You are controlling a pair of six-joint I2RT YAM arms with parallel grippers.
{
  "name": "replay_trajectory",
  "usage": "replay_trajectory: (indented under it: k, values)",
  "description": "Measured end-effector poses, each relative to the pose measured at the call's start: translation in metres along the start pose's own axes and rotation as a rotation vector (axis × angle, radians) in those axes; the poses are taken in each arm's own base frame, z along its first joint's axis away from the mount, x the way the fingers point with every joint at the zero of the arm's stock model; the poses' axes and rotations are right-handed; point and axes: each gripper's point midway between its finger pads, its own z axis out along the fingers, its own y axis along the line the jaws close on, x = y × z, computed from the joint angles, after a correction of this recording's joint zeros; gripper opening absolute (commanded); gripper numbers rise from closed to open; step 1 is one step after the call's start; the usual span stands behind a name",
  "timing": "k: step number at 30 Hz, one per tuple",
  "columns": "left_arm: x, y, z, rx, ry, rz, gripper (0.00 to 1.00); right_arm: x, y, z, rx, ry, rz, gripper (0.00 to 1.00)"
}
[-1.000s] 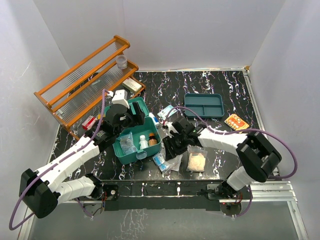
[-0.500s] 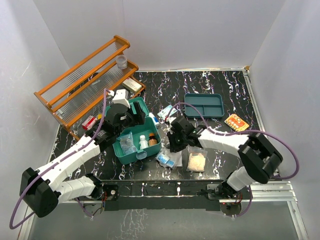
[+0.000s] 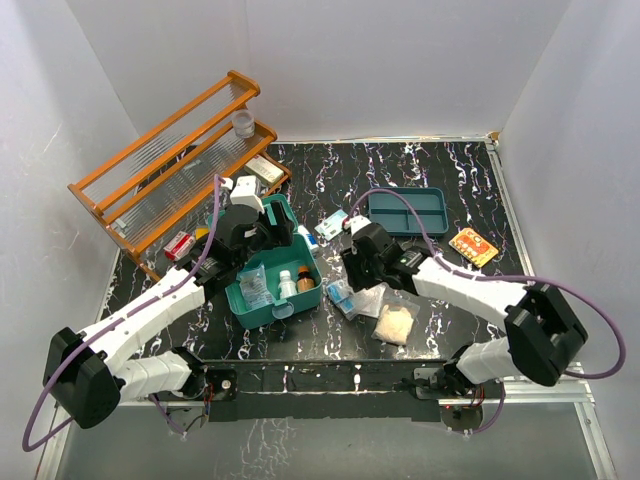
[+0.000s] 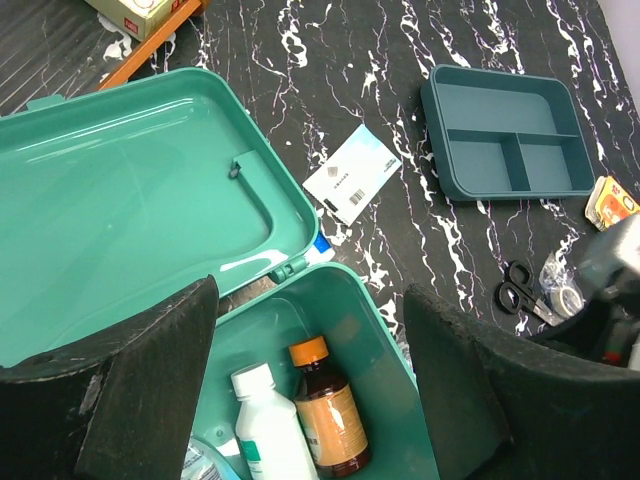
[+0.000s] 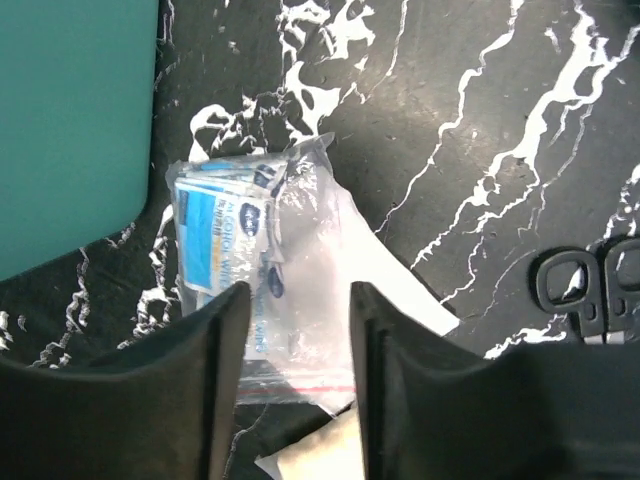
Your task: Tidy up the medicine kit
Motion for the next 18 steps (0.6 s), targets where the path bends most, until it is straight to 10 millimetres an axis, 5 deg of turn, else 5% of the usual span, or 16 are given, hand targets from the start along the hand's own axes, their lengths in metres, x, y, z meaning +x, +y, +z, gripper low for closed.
replay_trajectory:
  k: [5,18]
  values:
    - [-0.001,-0.001,0.0,0.002,-0.003,-0.001,0.73,0.008,0.007,0.017,-0.038,0.09,-0.02,0.59]
    - [-0.005,-0.004,0.0,0.013,-0.012,-0.006,0.74,0.012,-0.016,0.056,-0.034,0.198,0.016,0.32]
